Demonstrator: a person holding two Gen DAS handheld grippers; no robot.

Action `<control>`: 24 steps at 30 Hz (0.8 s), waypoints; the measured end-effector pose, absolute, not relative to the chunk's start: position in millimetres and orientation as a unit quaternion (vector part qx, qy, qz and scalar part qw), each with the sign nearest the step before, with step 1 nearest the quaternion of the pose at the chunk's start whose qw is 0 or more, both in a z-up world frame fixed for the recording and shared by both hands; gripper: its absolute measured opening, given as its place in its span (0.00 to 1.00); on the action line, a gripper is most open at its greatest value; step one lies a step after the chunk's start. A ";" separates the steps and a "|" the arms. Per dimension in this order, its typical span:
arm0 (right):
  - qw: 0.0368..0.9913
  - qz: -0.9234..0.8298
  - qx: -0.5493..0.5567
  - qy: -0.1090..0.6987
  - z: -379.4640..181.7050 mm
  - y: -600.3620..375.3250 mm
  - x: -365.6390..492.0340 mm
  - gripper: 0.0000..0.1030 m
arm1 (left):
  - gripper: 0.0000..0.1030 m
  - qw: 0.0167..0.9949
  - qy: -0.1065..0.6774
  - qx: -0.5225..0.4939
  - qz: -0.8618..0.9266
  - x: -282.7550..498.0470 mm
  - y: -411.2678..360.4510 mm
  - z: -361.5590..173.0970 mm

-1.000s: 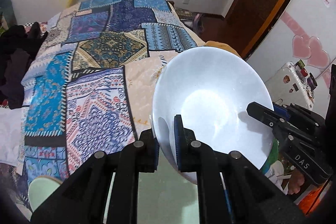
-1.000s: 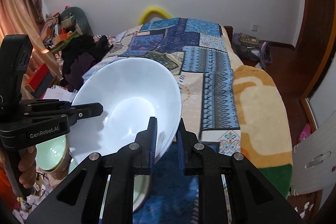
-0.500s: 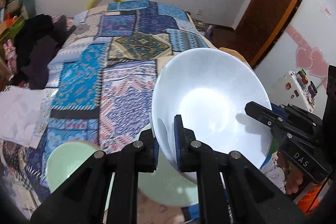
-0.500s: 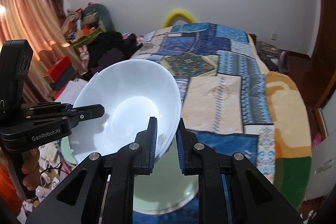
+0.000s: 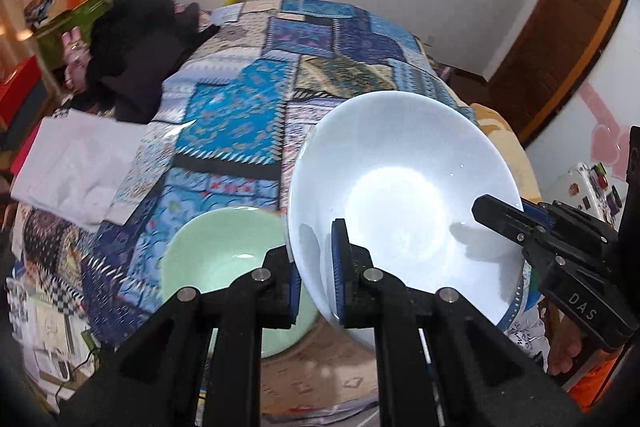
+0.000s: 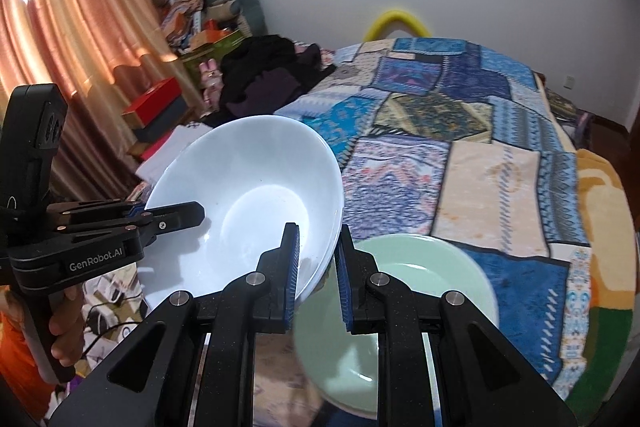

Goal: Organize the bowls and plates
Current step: 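Lift the white bowl and carry it toward the nested bowls, then lower the white bowl into the light green bowl and open the left tool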

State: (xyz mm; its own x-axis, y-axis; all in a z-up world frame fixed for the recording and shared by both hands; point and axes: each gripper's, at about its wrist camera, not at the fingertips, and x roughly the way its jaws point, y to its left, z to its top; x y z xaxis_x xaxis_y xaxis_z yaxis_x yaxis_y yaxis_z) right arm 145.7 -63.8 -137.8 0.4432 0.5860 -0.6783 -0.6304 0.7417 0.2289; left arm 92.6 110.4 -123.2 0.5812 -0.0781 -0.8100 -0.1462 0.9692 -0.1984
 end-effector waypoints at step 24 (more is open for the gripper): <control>0.793 0.392 -0.060 0.463 -197.3 19.6 140.3 0.16 | 0.11 0.849 0.496 -0.169 0.069 62.2 200.7 -192.9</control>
State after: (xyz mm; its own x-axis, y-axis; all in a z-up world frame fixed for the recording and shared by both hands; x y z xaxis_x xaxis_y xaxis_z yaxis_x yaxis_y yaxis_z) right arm 140.3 19.6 -197.3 0.2638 0.5658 -0.7812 -0.6776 0.6851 0.2674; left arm 62.2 200.7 -192.9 0.4990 -0.0499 -0.8652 -0.2856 0.9331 -0.2185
